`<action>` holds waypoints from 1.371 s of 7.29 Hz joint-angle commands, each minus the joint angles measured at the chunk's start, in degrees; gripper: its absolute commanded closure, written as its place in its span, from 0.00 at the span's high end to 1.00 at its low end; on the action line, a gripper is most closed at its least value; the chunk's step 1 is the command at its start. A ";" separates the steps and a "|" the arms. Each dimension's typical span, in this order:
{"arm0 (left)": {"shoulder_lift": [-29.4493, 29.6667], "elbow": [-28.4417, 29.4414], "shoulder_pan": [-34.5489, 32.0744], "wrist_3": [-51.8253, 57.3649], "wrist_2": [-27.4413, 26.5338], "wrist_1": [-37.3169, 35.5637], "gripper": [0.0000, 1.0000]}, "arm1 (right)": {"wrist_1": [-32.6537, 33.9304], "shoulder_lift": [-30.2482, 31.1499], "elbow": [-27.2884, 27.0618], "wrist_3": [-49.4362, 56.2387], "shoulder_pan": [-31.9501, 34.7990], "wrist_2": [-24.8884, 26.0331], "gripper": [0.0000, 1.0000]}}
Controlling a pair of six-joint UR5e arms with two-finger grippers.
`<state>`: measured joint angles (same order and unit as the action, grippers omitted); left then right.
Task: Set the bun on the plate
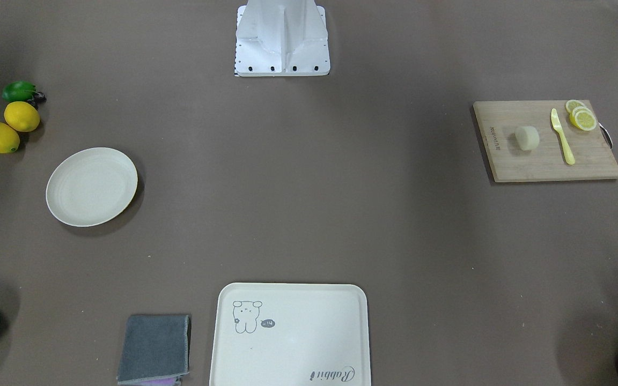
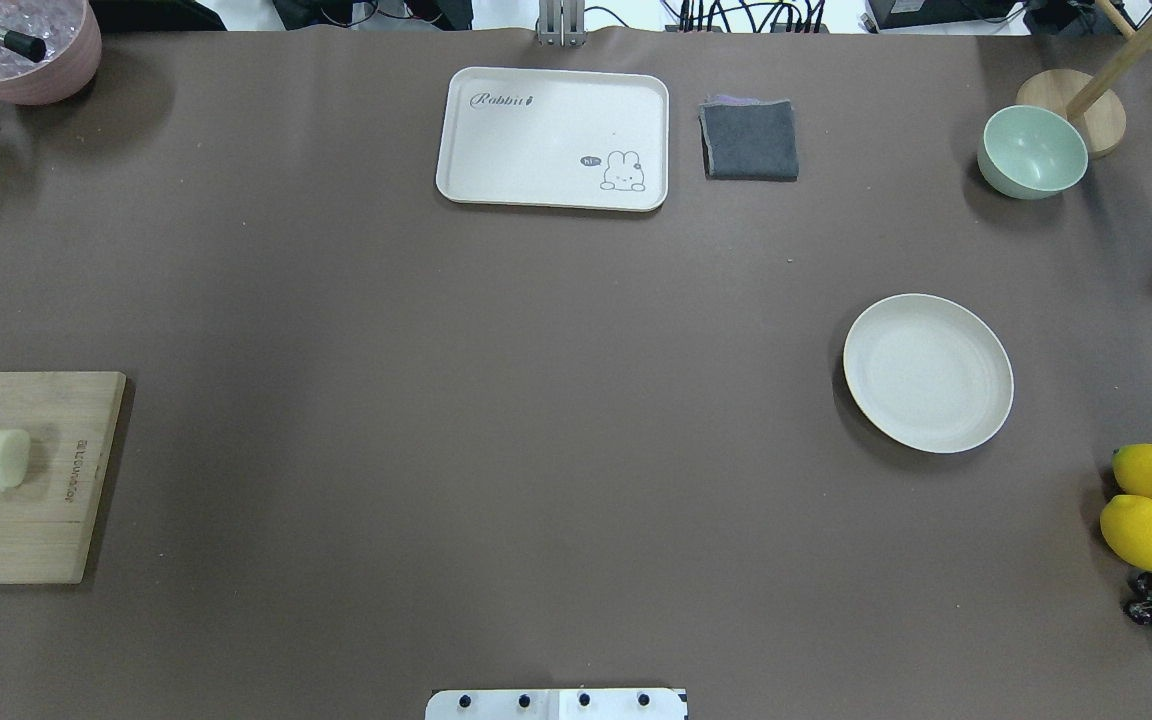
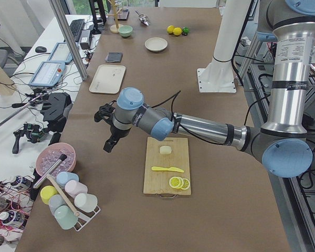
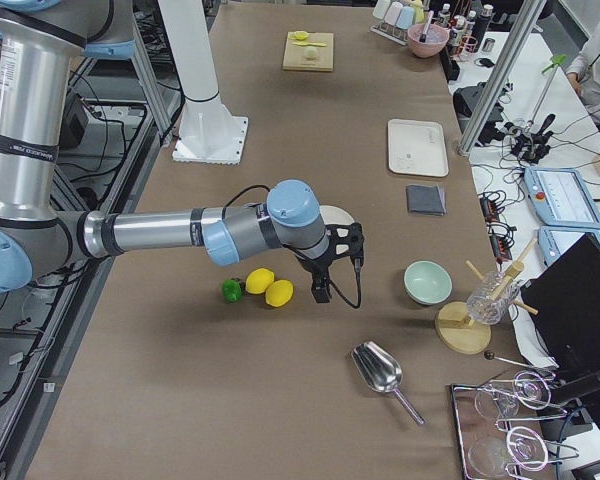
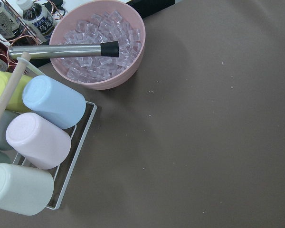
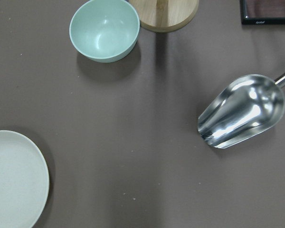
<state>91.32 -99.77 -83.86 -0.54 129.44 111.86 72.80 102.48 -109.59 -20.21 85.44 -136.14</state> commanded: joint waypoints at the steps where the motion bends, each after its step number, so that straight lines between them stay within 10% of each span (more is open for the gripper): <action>1: -0.18 -0.16 1.86 -0.08 0.02 0.03 0.98 | -3.60 -2.28 0.51 -12.42 -10.16 3.58 1.00; 7: -0.35 -0.69 2.12 -0.08 0.02 0.12 0.98 | -39.01 -9.67 20.62 -42.62 -33.76 19.51 0.93; 10: -0.27 -0.51 2.21 -0.08 0.02 0.29 0.98 | -39.40 -9.59 20.38 -44.03 -36.14 20.39 0.48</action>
<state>91.05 -100.33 -81.68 -0.62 129.46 112.10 33.75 92.80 -89.20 -63.42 49.94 -115.98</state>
